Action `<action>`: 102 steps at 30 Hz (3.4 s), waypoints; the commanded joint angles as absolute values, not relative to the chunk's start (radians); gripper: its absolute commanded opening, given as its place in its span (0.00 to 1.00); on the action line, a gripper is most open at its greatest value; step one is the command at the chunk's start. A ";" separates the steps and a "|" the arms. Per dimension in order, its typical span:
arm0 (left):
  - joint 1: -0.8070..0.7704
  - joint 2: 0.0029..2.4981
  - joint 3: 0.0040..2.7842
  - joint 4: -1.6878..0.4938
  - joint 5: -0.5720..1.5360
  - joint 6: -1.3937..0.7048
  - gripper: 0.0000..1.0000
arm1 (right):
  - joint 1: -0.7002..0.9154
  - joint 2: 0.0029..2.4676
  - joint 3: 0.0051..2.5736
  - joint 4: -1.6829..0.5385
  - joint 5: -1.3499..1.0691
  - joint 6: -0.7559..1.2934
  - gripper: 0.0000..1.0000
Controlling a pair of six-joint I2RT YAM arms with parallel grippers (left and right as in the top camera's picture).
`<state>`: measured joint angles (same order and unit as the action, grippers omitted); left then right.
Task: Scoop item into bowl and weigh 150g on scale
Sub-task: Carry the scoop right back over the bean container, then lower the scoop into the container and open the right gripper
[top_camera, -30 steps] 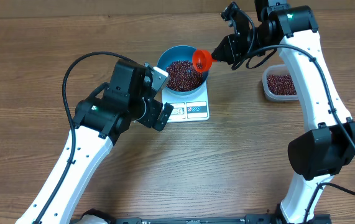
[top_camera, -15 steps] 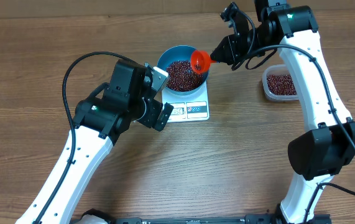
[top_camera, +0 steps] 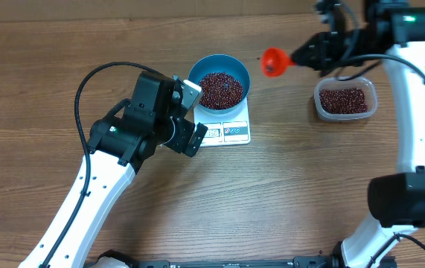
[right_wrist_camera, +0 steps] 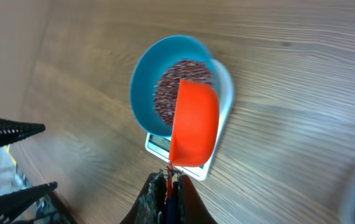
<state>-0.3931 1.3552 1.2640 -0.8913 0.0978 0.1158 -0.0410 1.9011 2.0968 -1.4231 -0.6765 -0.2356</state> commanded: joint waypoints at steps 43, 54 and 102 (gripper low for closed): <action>-0.400 1.361 1.265 -0.889 0.112 0.134 1.00 | 0.027 1.864 1.937 -1.419 0.426 0.058 0.04; -0.400 1.361 1.265 -0.889 0.113 0.134 1.00 | -0.110 1.865 1.932 -1.362 -0.005 0.135 0.04; -0.400 1.361 1.265 -0.889 0.113 0.134 0.99 | -0.339 1.864 1.643 -1.277 -0.210 0.130 1.00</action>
<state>-0.3931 1.3552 1.2640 -0.8913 0.0982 0.1158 -0.3340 1.8912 1.6482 -1.2728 -0.2264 0.1307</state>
